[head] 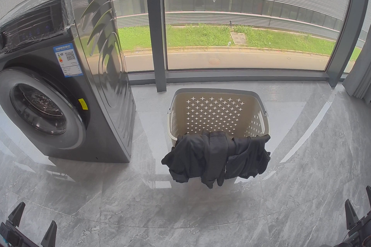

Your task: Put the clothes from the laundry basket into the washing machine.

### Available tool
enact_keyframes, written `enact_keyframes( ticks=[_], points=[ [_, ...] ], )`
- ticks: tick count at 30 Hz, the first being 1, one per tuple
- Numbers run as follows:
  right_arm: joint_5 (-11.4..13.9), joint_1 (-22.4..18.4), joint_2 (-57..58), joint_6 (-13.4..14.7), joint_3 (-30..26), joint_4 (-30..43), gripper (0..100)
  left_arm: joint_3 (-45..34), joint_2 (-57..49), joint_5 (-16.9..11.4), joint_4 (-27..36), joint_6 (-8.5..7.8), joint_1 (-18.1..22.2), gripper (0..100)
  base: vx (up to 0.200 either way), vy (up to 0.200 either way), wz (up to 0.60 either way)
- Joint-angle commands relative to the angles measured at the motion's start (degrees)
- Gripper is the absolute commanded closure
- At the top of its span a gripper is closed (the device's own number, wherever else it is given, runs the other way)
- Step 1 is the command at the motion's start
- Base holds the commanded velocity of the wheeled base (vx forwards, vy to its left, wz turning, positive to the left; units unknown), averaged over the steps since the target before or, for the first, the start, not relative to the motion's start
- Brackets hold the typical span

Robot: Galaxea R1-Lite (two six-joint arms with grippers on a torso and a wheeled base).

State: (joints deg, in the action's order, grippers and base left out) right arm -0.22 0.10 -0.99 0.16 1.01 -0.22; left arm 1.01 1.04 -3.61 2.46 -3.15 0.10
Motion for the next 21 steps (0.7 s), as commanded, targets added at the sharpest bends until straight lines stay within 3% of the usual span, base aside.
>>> enact_keyframes(
  ticks=[1, 6, 21],
  points=[
    [0.0, 0.0, 1.0, 0.0, -1.0, 0.0, 0, -1.0, -1.0, 0.0, 0.0, -0.02, 0.0, 0, 0.000, 0.000, 0.00],
    [0.0, 0.0, 1.0, 0.0, -1.0, 0.0, 0, -1.0, -1.0, -0.1, 0.0, 0.07, 0.0, 0, 0.000, 0.000, 0.00],
    [0.0, 0.0, 1.0, 0.0, -1.0, 0.0, 0, -1.0, -1.0, 0.0, 0.0, 0.07, 0.0, 0, 0.200, 0.000, 0.00]
  ],
)
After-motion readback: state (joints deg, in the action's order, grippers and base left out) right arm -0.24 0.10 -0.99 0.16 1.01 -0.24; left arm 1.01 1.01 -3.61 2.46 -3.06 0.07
